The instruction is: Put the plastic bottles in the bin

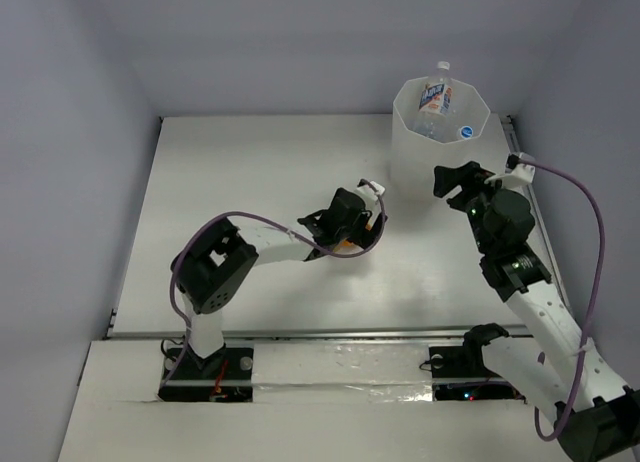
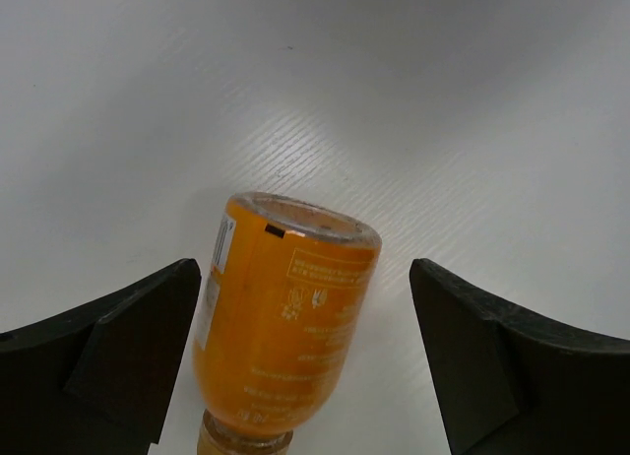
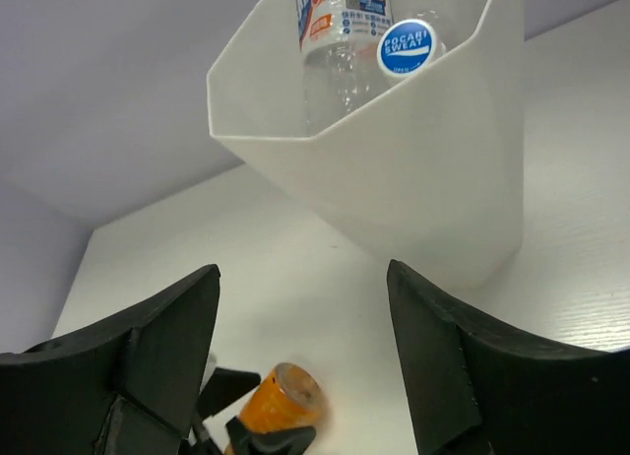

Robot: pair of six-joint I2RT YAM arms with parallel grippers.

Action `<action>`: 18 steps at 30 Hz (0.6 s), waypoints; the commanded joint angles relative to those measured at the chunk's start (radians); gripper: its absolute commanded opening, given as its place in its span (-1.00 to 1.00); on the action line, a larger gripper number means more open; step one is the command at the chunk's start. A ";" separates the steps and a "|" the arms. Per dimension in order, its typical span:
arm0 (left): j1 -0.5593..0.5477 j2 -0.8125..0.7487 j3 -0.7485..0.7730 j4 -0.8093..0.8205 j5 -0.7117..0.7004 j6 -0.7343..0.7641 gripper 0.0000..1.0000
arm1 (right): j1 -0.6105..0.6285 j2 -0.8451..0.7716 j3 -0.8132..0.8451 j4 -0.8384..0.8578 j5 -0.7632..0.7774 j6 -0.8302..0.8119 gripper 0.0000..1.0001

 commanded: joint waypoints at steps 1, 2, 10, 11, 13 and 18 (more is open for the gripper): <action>0.007 0.052 0.090 -0.056 0.013 0.052 0.70 | 0.008 -0.067 0.004 0.040 -0.051 0.005 0.49; 0.007 0.068 0.101 -0.064 0.016 0.053 0.63 | 0.008 -0.070 0.006 0.034 -0.051 -0.003 0.49; 0.007 0.040 0.089 -0.053 -0.031 0.021 0.14 | 0.008 -0.124 -0.017 0.029 -0.028 -0.004 0.48; 0.016 0.028 0.089 -0.059 -0.037 0.019 -0.01 | 0.008 -0.138 -0.017 0.019 -0.010 -0.003 0.47; 0.016 -0.020 0.101 -0.082 -0.042 0.004 -0.20 | 0.008 -0.190 -0.023 0.012 0.013 0.000 0.47; 0.016 -0.188 0.132 -0.061 0.009 -0.028 -0.31 | 0.008 -0.335 -0.051 0.011 0.116 0.011 0.45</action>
